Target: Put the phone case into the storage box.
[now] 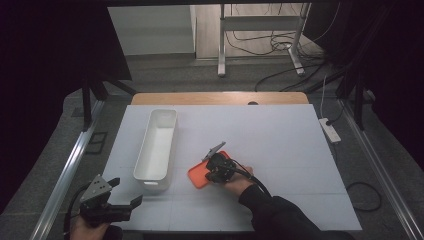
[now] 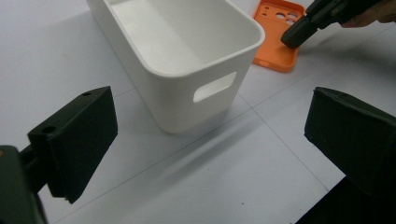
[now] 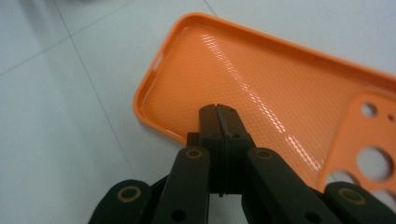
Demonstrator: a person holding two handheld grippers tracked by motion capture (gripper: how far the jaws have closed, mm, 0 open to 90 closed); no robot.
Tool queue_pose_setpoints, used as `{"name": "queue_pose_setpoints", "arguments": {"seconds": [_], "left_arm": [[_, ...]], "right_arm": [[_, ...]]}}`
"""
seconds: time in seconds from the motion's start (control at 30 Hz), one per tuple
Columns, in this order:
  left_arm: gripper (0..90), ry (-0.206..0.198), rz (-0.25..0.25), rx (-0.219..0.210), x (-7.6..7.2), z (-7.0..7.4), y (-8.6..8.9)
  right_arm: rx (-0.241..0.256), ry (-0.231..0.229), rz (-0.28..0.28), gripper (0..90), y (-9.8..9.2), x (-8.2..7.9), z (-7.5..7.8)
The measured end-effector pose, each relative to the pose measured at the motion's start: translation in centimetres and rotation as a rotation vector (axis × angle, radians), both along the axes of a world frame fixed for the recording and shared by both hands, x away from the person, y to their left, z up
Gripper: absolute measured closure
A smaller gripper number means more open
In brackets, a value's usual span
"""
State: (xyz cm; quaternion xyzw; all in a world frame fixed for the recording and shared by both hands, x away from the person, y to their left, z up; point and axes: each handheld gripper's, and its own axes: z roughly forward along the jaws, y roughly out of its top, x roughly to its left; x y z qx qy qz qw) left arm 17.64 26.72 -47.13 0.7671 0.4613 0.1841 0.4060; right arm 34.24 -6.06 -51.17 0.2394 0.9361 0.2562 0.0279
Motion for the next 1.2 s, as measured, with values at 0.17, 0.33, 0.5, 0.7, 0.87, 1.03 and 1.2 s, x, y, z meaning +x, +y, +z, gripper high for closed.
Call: {"name": "queue_pose_setpoints", "arguments": {"seconds": [0.17,0.33,0.5,0.7,0.87,1.03,1.2], "left_arm": [[3.5,0.0,0.001,0.0,0.0,0.0,0.0],[3.5,0.0,0.002,-0.001,0.0,0.0,0.0],[3.5,0.0,0.003,-0.001,0.0,0.0,0.0],[3.5,0.001,0.003,-0.001,0.0,0.0,0.0],[3.5,0.002,0.004,-0.001,0.0,0.0,0.0],[3.5,0.002,0.005,-0.001,0.0,0.0,0.0],[3.5,0.002,0.005,-0.002,0.0,0.0,0.0]], "right_arm": [[-0.01,0.001,0.0,89.4,-0.8,-0.4,0.1],[-0.019,0.003,-0.003,89.4,-1.4,-0.7,0.2],[-0.03,0.003,-0.009,89.4,-2.3,-0.9,0.3],[-0.04,0.006,-0.033,89.4,-3.7,-0.8,0.5],[-0.051,-0.001,-0.062,89.4,-5.0,-0.4,0.6],[-0.057,-0.01,-0.084,89.4,-6.0,0.0,0.7],[-0.064,-0.019,-0.109,89.4,-6.8,0.5,0.8]]}}
